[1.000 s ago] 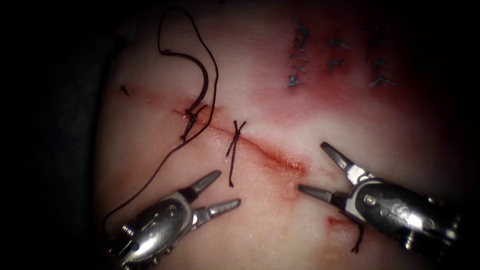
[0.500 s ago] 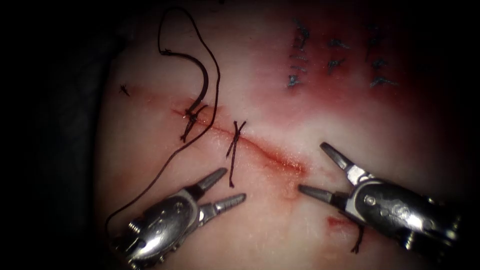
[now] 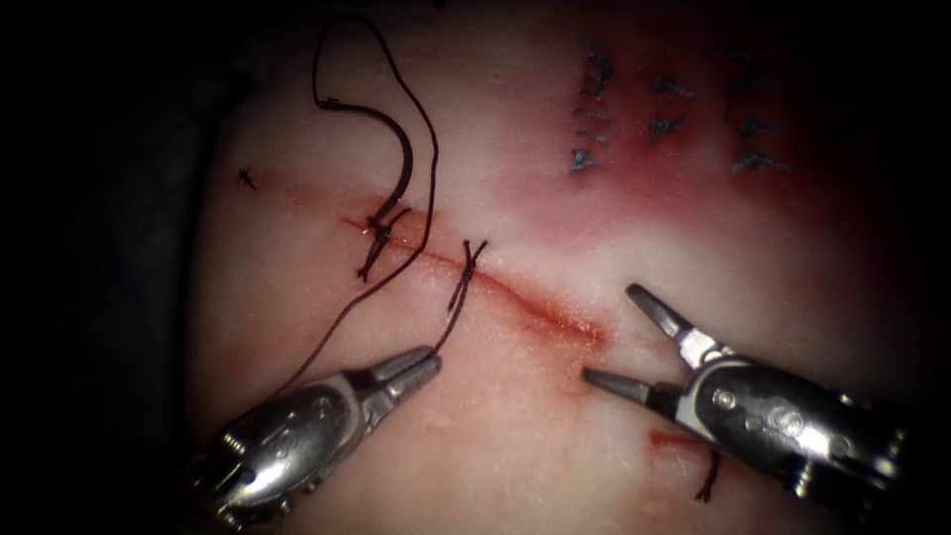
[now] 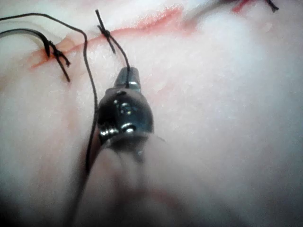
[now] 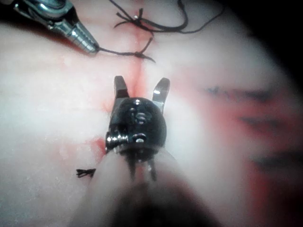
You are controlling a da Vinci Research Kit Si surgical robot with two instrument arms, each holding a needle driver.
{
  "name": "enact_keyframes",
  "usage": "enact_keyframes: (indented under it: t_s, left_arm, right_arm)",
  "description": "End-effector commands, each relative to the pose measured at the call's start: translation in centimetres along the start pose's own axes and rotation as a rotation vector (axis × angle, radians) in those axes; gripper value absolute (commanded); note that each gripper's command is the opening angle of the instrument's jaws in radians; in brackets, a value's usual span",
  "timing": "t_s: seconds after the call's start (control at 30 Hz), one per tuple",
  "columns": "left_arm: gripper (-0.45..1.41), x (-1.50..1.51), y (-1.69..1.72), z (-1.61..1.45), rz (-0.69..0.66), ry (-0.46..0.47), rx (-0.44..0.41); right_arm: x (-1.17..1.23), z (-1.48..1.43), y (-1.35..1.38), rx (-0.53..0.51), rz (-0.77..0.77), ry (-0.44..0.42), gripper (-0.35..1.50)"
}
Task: Wound Closure
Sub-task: With the left tool grab the suture tail.
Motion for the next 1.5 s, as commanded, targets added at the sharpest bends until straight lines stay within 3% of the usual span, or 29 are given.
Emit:
enact_keyframes:
  t_s: [0.03, 0.3, 0.57, 0.93, 1.1, 1.13, 1.2, 1.23, 1.4, 1.5]
  left_arm:
    - [-0.35, 0.03, -0.01, 0.07, 0.01, -0.001, -0.003]
    - [-0.35, 0.33, 0.02, 0.0, 0.025, -0.007, -0.008]
    - [-0.35, 0.58, 0.03, -0.03, 0.043, -0.002, -0.009]
    - [-0.35, 0.59, 0.02, -0.04, 0.049, -0.002, -0.01]
    - [-0.35, 0.51, 0.07, -0.08, 0.064, -0.002, -0.006]
    - [-0.28, 0.48, 0.09, -0.08, 0.067, -0.001, -0.003]
    - [0.13, 0.42, 0.15, -0.07, 0.069, -0.014, 0.007]
    - [0.21, 0.39, 0.17, -0.05, 0.066, -0.013, 0.012]
    - [0.51, 0.28, 0.28, 0.04, 0.076, -0.013, 0.04]
    - [0.57, 0.29, 0.29, 0.08, 0.075, -0.018, 0.065]
  right_arm:
    - [0.0, 0.14, 0.0, 0.006, -0.024, 0.009, 1.41]
    - [0.05, 0.46, -0.09, 0.028, -0.229, 0.021, 1.39]
    - [0.03, 0.76, -0.1, 0.029, -0.3, 0.038, 1.38]
    - [0.27, 1.2, -0.32, 0.051, -0.311, 0.102, 1.34]
    - [0.23, 1.16, -0.3, 0.078, -0.323, 0.098, 1.34]
    - [0.22, 1.13, -0.3, 0.081, -0.324, 0.1, 1.34]
    - [0.19, 1.04, -0.29, 0.086, -0.327, 0.091, 1.34]
    - [0.19, 1.0, -0.29, 0.089, -0.328, 0.087, 1.34]
    - [0.13, 0.73, -0.28, 0.097, -0.335, 0.062, 1.38]
    - [0.07, 0.53, -0.27, 0.104, -0.343, 0.045, 1.38]
